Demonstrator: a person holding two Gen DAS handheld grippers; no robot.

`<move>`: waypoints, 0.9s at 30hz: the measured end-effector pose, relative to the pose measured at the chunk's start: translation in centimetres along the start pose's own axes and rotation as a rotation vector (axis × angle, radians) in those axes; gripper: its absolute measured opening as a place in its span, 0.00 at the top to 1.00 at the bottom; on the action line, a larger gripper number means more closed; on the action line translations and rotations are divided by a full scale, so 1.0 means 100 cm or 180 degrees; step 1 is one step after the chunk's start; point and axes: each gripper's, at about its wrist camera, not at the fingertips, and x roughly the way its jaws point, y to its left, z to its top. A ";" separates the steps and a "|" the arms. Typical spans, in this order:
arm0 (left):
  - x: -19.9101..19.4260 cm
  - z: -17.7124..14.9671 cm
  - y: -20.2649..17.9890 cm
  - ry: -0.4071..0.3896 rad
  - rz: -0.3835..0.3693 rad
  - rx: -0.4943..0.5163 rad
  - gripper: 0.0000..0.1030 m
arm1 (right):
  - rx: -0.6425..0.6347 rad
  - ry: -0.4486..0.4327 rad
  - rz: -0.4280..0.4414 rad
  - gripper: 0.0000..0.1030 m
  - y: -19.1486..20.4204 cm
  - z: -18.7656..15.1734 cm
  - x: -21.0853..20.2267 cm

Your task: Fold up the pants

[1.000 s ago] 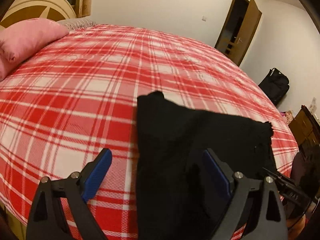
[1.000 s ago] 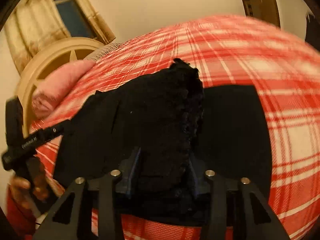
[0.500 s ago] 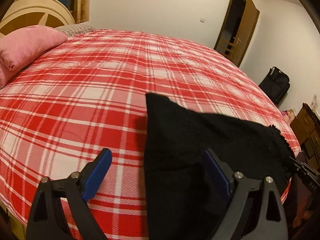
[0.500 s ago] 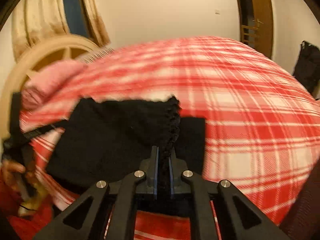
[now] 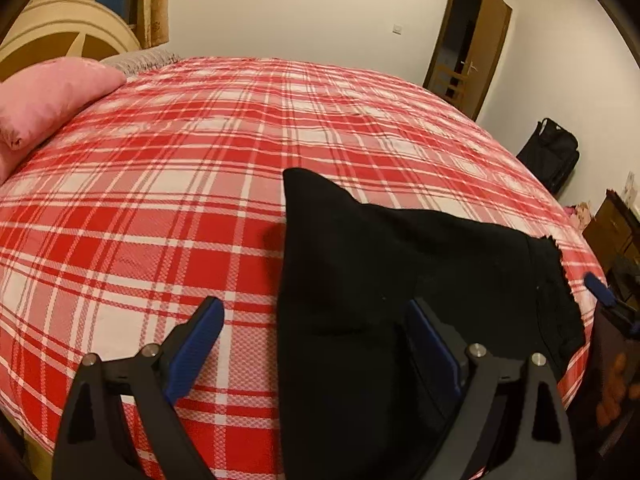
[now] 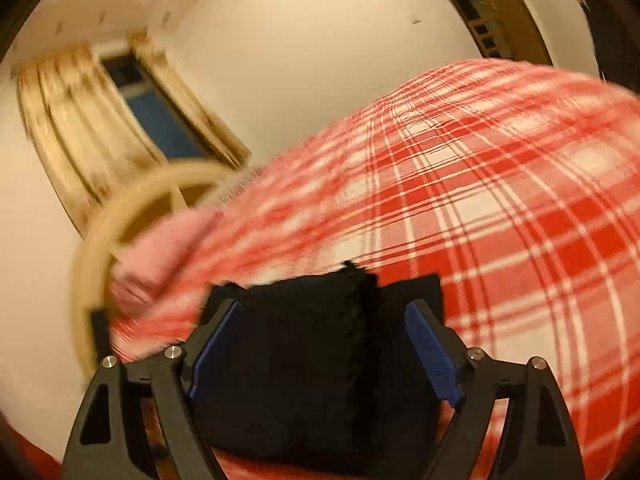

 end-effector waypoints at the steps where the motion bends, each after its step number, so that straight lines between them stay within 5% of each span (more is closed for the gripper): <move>1: 0.001 -0.001 0.000 0.0027 0.0007 -0.0006 0.09 | -0.0099 0.0050 -0.0054 0.19 0.002 0.000 0.010; 4: 0.002 -0.003 -0.002 0.0052 0.0035 0.0028 0.09 | -0.0226 0.0326 -0.0139 0.36 -0.001 -0.006 0.050; 6: -0.001 -0.003 0.000 0.0024 0.0053 0.0056 0.09 | -0.0204 0.0490 -0.0254 0.38 -0.003 -0.013 0.070; 8: -0.004 -0.002 0.004 -0.0015 0.0090 0.0049 0.09 | -0.0307 0.0481 -0.0252 0.56 0.004 -0.016 0.073; 11: -0.005 0.000 0.018 -0.0045 0.0126 -0.0091 0.09 | -0.0620 0.0514 -0.0476 0.68 0.023 -0.020 0.074; 15: -0.005 0.001 0.031 -0.0045 0.0096 -0.0283 0.09 | -0.0660 0.0350 -0.0375 0.85 0.043 -0.009 0.053; 21: -0.018 0.008 0.035 -0.0215 0.0225 -0.0225 0.09 | -0.1352 -0.0107 -0.0732 0.86 0.096 0.009 0.003; 27: -0.012 0.012 0.028 -0.0232 0.0298 -0.0120 0.09 | -0.1191 0.0408 -0.1142 0.86 0.036 -0.020 0.047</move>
